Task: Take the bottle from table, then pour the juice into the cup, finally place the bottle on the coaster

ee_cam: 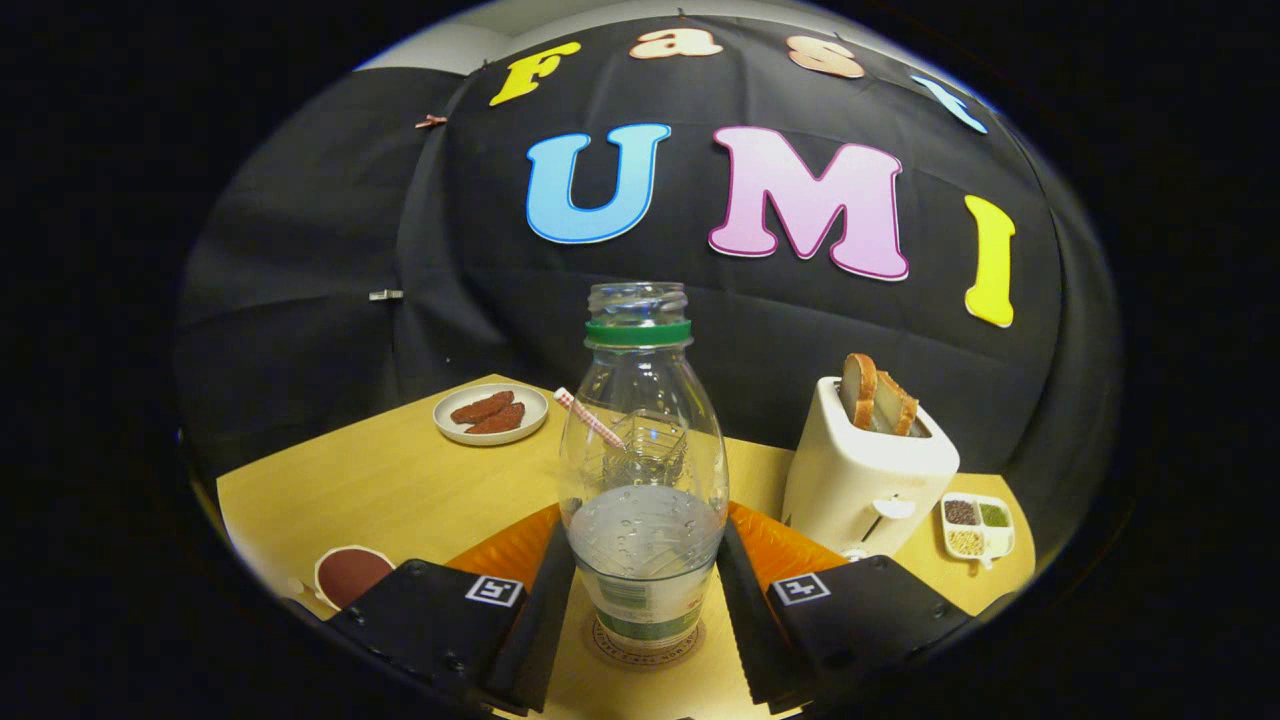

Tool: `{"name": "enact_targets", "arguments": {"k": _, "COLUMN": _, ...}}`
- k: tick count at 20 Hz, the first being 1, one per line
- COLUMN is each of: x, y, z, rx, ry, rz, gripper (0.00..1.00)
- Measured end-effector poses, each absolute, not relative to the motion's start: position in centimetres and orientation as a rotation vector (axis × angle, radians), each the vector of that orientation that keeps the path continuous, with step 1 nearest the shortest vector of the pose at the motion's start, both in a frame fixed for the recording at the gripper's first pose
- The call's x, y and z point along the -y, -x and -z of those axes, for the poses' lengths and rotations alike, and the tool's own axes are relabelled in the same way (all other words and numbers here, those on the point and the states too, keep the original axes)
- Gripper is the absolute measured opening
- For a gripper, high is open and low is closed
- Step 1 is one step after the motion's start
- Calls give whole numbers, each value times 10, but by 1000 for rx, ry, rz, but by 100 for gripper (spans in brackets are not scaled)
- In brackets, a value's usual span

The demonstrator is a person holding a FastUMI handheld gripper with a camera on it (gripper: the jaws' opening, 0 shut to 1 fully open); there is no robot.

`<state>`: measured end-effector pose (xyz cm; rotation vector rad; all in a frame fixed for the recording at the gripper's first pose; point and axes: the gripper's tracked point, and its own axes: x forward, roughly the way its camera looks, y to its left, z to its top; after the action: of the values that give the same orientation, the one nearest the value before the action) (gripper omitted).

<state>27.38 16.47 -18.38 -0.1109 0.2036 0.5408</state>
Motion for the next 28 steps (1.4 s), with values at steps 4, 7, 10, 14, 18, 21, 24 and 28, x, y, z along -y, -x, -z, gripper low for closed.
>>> {"name": "enact_targets", "arguments": {"k": 4, "x": -160, "y": -279, "z": 206, "rx": -224, "ry": 57, "rz": -524, "gripper": 75}}
{"name": "enact_targets", "arguments": {"k": 7, "x": -151, "y": -279, "z": 207, "rx": -215, "ry": 28, "rz": -514, "gripper": 76}}
{"name": "enact_targets", "arguments": {"k": 10, "x": -149, "y": -278, "z": 214, "rx": -223, "ry": 39, "rz": -514, "gripper": 77}}
{"name": "enact_targets", "arguments": {"k": 14, "x": -151, "y": -276, "z": 213, "rx": -201, "ry": 65, "rz": -536, "gripper": 79}}
{"name": "enact_targets", "arguments": {"k": 18, "x": -148, "y": -273, "z": 216, "rx": -209, "ry": 80, "rz": -530, "gripper": 80}}
{"name": "enact_targets", "arguments": {"k": 21, "x": -149, "y": -270, "z": 210, "rx": -199, "ry": 81, "rz": -527, "gripper": 85}}
{"name": "enact_targets", "arguments": {"k": 24, "x": -148, "y": -265, "z": 203, "rx": -177, "ry": 116, "rz": -521, "gripper": 100}}
{"name": "enact_targets", "arguments": {"k": 28, "x": -138, "y": -249, "z": 190, "rx": -152, "ry": 171, "rz": -497, "gripper": 98}}
